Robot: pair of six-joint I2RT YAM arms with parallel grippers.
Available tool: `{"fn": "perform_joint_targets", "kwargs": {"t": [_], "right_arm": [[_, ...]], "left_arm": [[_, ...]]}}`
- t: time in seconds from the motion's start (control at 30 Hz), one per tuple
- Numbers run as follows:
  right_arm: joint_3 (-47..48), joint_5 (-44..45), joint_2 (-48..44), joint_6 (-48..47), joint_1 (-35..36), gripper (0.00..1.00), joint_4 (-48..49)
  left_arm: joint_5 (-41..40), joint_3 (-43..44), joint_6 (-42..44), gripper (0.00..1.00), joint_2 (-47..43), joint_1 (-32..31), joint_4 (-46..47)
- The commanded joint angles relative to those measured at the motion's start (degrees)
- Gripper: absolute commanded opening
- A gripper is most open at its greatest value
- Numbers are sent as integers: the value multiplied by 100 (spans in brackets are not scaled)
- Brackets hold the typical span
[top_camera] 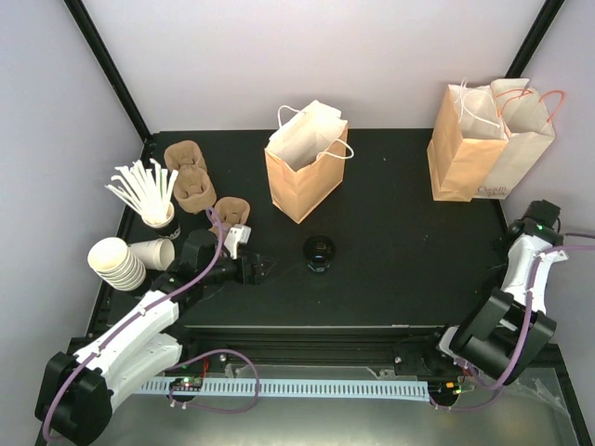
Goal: Pack the takeout coffee
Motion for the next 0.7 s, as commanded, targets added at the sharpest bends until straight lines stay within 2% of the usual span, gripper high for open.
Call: {"fn": "perform_joint_targets", "kwargs": {"t": [0.0, 0.3, 0.53, 0.67], "right_arm": [[-100, -274, 85, 118, -593, 100, 202], [-95, -127, -74, 238, -678, 100, 41], [-122, -557, 181, 50, -842, 100, 153], [-151, -468, 180, 74, -858, 95, 147]], "left_arm": [[249, 234, 238, 99, -48, -34, 33], [279, 286, 259, 99, 24, -38, 82], [275, 258, 276, 99, 29, -38, 69], [258, 246, 283, 99, 37, -38, 88]]}}
